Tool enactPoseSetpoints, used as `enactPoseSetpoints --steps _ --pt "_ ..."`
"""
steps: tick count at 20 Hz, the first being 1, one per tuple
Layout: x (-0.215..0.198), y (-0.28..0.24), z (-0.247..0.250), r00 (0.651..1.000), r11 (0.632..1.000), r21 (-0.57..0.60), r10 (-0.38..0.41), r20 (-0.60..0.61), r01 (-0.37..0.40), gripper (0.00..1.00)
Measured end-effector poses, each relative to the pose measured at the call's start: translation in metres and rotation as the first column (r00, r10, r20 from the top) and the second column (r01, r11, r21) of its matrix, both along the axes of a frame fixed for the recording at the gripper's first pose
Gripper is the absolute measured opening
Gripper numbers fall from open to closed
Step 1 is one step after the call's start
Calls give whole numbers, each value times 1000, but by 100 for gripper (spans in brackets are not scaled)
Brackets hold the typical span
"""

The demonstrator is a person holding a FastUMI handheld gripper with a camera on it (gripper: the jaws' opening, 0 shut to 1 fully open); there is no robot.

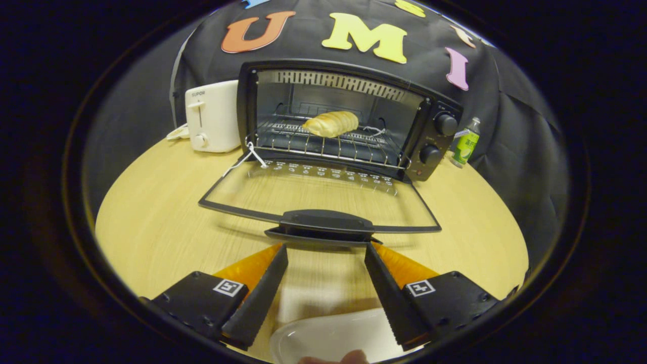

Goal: Open the toaster oven, put the food inside, and close the toaster oven door.

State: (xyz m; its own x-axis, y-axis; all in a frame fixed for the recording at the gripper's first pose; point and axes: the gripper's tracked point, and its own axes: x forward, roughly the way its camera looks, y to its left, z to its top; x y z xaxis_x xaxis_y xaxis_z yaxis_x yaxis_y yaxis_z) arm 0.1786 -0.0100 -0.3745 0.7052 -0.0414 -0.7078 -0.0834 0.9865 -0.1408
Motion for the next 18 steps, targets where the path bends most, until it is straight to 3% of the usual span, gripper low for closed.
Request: enactPoseSetpoints --steps 6,9,15,18 --pt "4 1 2 999 999 11 -45 22 45 100" --pt "7 2 7 999 999 -24 -28 39 29 100" --pt "14 7 42 993 998 56 -38 114 32 100" --pt "31 8 75 977 993 119 -38 208 13 100"
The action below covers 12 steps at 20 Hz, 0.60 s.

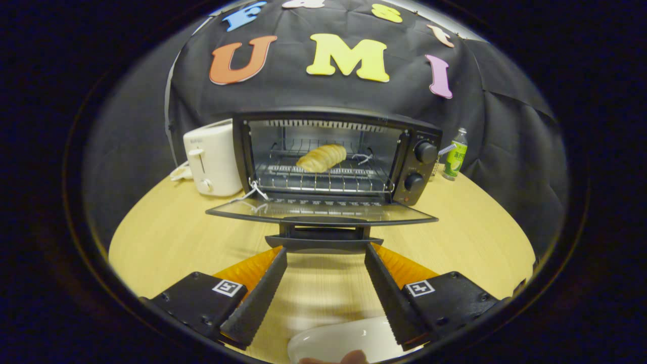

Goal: Open the toaster oven, put the food inside, and close the toaster oven door.

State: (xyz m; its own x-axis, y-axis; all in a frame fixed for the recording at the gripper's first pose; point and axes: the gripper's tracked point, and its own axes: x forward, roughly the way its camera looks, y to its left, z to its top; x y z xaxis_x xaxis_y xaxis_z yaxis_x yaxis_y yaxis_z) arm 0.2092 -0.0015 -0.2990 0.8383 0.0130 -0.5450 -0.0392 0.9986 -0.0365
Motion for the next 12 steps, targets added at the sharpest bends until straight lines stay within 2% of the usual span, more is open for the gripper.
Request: enactPoseSetpoints --steps 7,12 --pt "43 4 66 993 995 105 -17 116 5 100" --pt "25 -3 149 969 995 95 -17 248 -7 100"
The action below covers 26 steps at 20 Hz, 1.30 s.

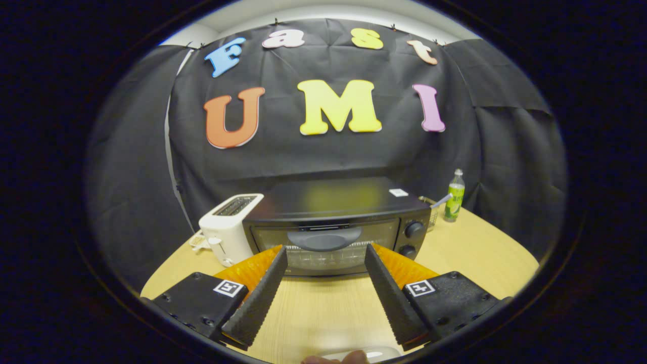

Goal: Open the toaster oven, put the food inside, and close the toaster oven door.

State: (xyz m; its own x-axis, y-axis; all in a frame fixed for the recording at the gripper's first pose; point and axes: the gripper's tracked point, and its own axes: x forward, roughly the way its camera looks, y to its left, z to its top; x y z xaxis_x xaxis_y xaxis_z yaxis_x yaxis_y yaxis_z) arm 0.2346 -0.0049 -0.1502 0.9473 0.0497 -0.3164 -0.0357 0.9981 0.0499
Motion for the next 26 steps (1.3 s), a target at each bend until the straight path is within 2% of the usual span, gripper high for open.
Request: enactPoseSetpoints --steps 7,11,18,22,26 --pt "-80 -17 131 983 999 14 -33 179 31 100" --pt "-138 -21 175 973 1000 10 -27 228 25 100" --pt "-219 -29 197 957 999 40 -29 289 18 100" --pt "-244 -18 193 961 999 28 -22 276 15 100" --pt "-251 1 176 964 1000 22 -10 267 5 100"
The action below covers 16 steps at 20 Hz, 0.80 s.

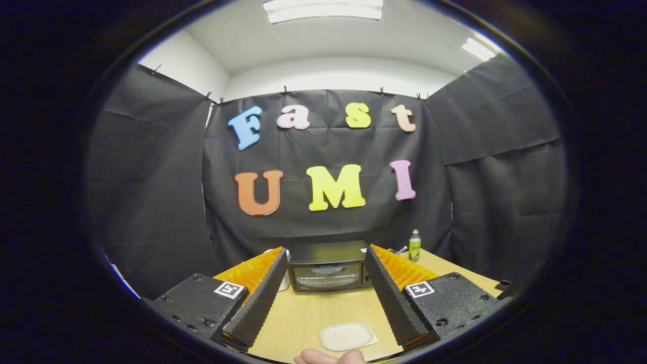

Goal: Open the toaster oven, put the food inside, and close the toaster oven door.

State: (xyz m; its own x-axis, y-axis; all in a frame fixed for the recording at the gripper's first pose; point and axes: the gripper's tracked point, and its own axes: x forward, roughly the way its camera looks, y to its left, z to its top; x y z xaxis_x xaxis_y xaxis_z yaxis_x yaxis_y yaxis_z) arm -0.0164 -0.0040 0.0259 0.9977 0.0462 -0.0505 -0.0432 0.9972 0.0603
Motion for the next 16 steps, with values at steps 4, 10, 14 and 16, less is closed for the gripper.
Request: enactPoseSetpoints --steps 4,10,14,16 --pt "4 9 -11 1000 1000 -16 -2 -5 2 100" --pt "7 13 -17 1000 999 -36 -15 3 15 100" --pt "7 17 -14 1000 999 -41 -11 26 12 100" --pt "5 15 -14 1000 1000 -25 -16 24 17 100"
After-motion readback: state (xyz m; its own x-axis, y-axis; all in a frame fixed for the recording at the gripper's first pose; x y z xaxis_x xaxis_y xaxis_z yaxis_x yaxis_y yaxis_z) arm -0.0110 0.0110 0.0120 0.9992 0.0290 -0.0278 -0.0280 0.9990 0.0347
